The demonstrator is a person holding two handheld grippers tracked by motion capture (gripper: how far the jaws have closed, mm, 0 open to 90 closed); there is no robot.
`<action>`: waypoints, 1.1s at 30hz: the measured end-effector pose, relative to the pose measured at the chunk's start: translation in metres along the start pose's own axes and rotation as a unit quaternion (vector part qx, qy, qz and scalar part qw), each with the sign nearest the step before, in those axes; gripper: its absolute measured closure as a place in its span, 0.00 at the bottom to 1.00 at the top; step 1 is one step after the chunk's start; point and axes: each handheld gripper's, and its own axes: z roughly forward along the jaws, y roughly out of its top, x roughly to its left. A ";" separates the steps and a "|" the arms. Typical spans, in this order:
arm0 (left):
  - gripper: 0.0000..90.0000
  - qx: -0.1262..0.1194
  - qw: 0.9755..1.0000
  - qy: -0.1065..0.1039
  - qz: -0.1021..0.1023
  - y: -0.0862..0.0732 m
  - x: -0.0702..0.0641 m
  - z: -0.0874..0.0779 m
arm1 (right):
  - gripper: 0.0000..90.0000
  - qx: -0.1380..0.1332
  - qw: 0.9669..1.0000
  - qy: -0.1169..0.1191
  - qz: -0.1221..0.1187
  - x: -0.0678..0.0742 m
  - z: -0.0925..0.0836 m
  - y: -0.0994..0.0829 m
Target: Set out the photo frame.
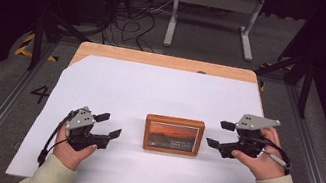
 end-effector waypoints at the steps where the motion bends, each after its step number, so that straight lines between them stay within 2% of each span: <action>1: 0.32 -0.001 1.000 0.001 -0.006 0.000 0.000 -0.001 | 0.23 -0.009 1.000 -0.006 0.007 -0.001 -0.003 -0.007; 5: 0.32 -0.005 1.000 0.004 -0.007 -0.001 0.002 -0.004 | 0.22 -0.031 0.999 -0.032 0.020 -0.006 -0.011 -0.026; 8: 0.32 -0.007 1.000 0.004 -0.008 -0.002 0.003 -0.006 | 0.22 -0.045 0.998 -0.042 0.033 -0.008 -0.013 -0.035; 10: 0.32 -0.010 1.000 0.006 -0.012 -0.003 0.005 -0.006 | 0.21 -0.048 0.997 -0.048 0.033 -0.008 -0.013 -0.039; 16: 0.32 -0.010 1.000 0.007 -0.017 -0.005 0.007 -0.005 | 0.20 -0.057 0.995 -0.068 0.038 -0.012 -0.006 -0.054; 18: 0.32 -0.013 1.000 0.010 -0.013 -0.006 0.009 -0.005 | 0.20 -0.071 0.994 -0.077 0.044 -0.014 -0.004 -0.060; 21: 0.32 -0.012 1.000 0.011 -0.013 -0.007 0.010 -0.005 | 0.20 -0.074 0.991 -0.098 0.043 -0.018 -0.001 -0.069; 26: 0.32 -0.008 1.000 0.015 -0.015 -0.009 0.015 -0.004 | 0.20 -0.086 0.989 -0.114 0.038 -0.022 0.001 -0.075; 28: 0.32 -0.006 1.000 0.016 -0.018 -0.010 0.016 -0.004 | 0.20 -0.094 0.988 -0.116 0.044 -0.022 0.002 -0.078; 33: 0.32 -0.006 1.000 0.016 -0.015 -0.011 0.016 -0.003 | 0.20 -0.081 0.989 -0.118 0.037 -0.021 0.007 -0.080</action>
